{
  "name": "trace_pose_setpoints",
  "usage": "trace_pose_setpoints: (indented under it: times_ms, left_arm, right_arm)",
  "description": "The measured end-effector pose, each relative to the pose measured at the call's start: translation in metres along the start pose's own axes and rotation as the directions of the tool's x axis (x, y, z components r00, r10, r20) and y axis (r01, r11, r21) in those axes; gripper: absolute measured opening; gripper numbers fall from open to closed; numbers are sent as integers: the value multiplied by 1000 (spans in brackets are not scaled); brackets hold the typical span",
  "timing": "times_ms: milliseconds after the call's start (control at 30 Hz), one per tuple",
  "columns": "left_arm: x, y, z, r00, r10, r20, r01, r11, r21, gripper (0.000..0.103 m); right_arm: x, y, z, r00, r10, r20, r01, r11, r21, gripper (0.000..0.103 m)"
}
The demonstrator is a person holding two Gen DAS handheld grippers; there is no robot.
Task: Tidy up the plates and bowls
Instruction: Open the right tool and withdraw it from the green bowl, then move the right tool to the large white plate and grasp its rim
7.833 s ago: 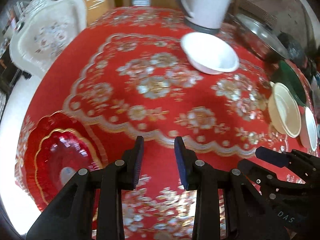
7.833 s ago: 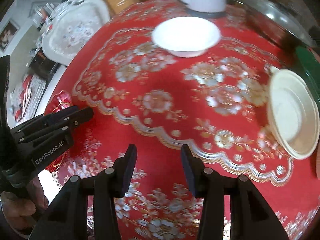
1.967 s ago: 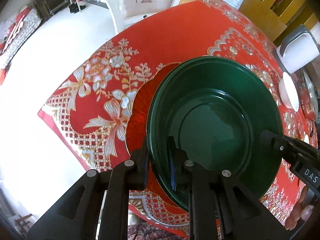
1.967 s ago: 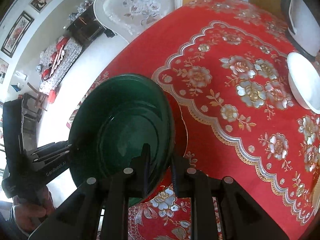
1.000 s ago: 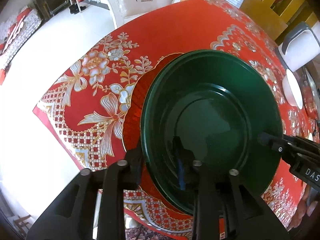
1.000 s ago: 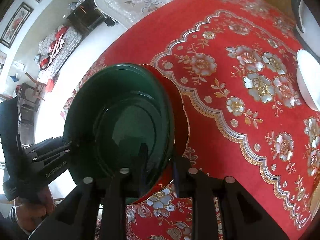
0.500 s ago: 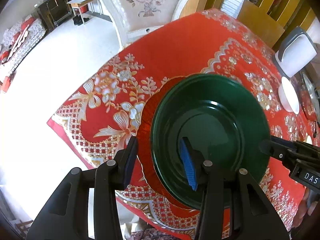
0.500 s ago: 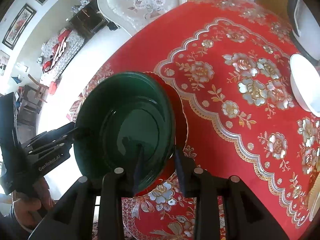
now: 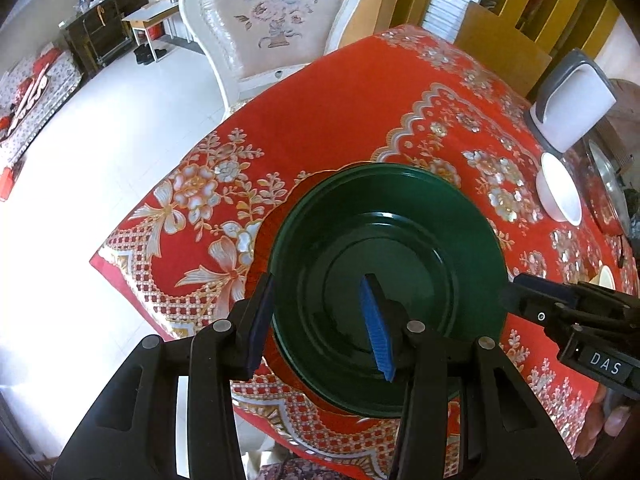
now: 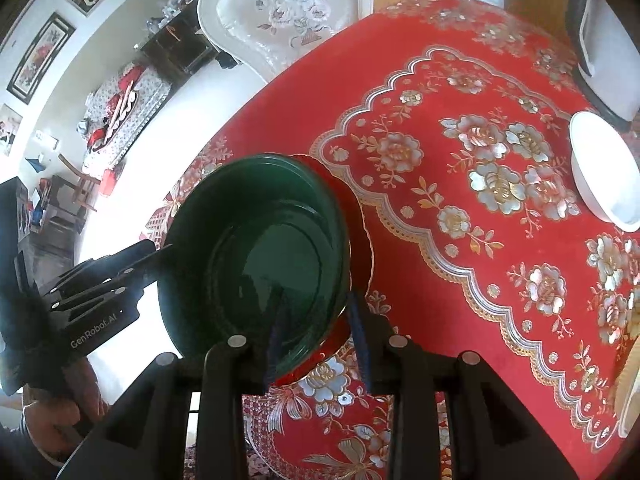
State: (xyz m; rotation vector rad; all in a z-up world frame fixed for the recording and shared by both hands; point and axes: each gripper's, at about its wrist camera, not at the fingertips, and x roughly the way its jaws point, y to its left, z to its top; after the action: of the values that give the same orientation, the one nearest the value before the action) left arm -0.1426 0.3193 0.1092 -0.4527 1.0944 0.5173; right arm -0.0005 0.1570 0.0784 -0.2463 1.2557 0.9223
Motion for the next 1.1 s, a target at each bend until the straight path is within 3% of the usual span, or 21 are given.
trace_pose_setpoints:
  times_ms: [733,1100]
  left_arm:
    - [0,-43,3,999,-48,-3,49,996,81,44]
    - [6,-112,-2,991,-126,-48,133,968,214,44]
  right_arm:
    - [-14,-25,-16,1000,-20,16,19,998,67,36]
    - [-42,-70,-48,997,-69,38,61,982,181,37]
